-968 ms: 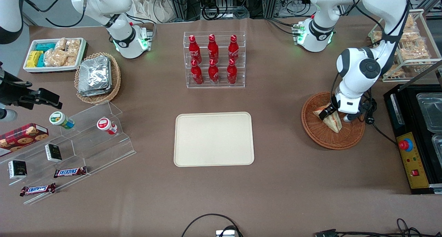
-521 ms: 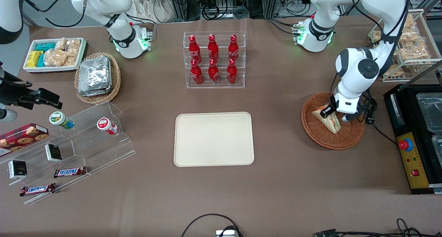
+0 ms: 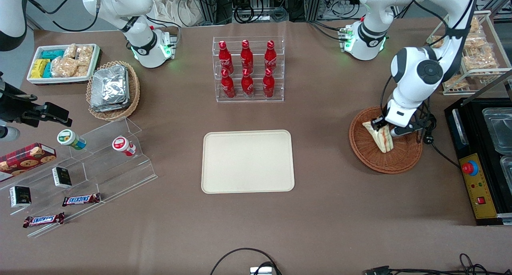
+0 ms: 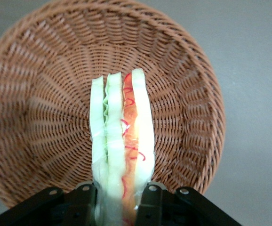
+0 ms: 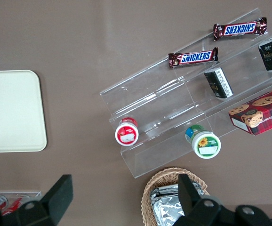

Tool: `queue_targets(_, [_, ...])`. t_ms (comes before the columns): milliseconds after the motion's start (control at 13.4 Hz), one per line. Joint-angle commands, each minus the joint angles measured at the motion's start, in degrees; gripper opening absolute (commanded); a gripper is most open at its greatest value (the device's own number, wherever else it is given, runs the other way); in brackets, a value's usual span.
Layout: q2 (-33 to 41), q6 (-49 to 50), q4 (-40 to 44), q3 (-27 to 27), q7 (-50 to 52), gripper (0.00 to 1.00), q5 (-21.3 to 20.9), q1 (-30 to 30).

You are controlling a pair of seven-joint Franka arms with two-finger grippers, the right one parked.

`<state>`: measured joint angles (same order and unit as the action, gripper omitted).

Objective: Place sandwich from basket to tray
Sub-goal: 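Lift the sandwich up out of the basket with the left gripper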

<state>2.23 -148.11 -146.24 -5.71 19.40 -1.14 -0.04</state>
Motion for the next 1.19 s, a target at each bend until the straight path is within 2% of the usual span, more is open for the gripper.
queue_targets(0, [4.4,4.8,0.9,0.3,-7.9,0.25,-0.7,-0.6])
queue_targets(298, [5.7,13.7,8.0,0.2,-20.7,0.25,-0.7,-0.7])
queue_targets(521, [4.2,22.0,17.2,-2.7,-24.8,0.25,-0.6,-0.7])
queue_targets(745, [1.7,27.9,24.6,-6.0,-23.8,0.25,-0.6,-0.7])
queue_targets(1117, [-4.6,30.8,33.5,-11.8,-14.7,0.25,-0.6,-0.7])
